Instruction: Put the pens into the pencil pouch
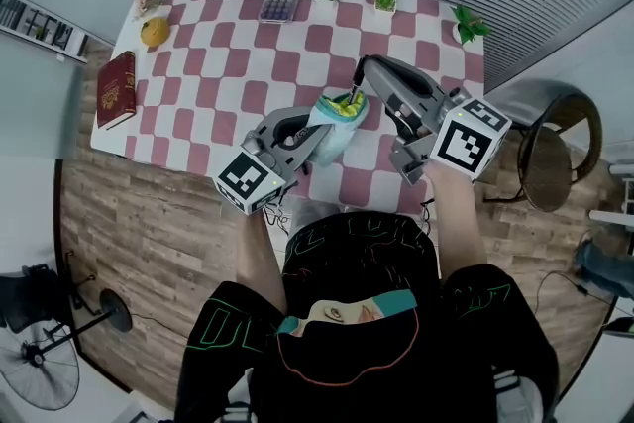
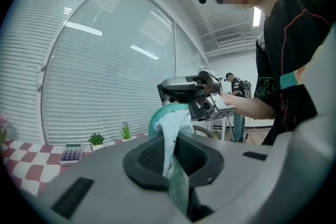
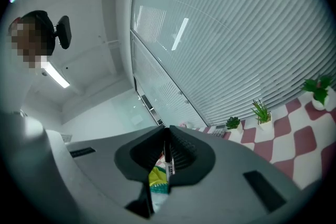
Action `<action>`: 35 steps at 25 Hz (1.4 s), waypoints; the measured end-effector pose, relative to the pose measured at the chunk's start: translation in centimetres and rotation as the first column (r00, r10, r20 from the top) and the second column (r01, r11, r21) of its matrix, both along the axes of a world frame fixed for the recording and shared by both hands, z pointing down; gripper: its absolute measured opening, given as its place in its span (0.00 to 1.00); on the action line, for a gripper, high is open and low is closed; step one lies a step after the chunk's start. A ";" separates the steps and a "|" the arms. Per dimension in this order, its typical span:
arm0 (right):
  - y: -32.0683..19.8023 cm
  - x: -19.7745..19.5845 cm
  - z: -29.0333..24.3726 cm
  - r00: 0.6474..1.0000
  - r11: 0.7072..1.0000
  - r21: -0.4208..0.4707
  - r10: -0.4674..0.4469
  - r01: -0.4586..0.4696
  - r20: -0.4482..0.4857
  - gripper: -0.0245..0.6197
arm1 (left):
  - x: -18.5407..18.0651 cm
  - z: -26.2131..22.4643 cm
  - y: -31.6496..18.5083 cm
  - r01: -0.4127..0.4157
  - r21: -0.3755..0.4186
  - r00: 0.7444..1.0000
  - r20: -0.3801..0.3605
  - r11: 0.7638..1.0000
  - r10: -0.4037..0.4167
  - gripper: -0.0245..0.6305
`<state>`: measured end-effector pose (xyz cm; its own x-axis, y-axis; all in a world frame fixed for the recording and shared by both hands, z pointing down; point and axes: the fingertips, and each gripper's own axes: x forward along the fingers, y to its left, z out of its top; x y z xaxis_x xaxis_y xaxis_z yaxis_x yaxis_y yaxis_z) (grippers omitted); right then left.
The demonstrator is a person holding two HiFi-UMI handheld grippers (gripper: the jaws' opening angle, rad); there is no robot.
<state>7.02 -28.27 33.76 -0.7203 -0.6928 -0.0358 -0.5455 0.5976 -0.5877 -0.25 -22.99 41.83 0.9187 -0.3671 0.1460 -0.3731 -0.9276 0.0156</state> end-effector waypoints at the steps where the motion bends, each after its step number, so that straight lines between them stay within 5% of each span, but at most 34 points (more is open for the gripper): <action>1: 0.0 0.0 0.3 1.000 1.000 -0.010 0.000 0.000 -0.006 0.09 | 0.0 0.0 0.0 0.001 -0.002 1.000 -0.006 1.000 -0.001 0.08; 9: 0.4 -1.5 2.6 0.997 0.997 -0.059 -0.047 0.043 -0.062 0.09 | 0.0 -0.7 -0.1 0.007 -0.005 0.999 -0.050 1.000 -0.008 0.11; 14: 1.1 -3.4 5.2 0.979 0.992 -0.101 -0.096 0.079 -0.177 0.09 | -1.1 -1.9 -0.7 0.037 -0.004 0.991 -0.126 0.999 -0.037 0.11; 20: 1.7 -5.2 5.9 0.947 0.992 -0.018 -0.128 0.129 -0.293 0.10 | -2.4 -1.5 -0.7 0.063 -0.013 0.990 -0.124 0.998 -0.065 0.11; 35: 0.4 -7.0 6.2 0.968 0.991 -0.001 -0.129 0.132 -0.214 0.11 | -9.9 -1.0 -1.0 0.275 -0.040 0.948 -0.158 0.961 -0.278 0.09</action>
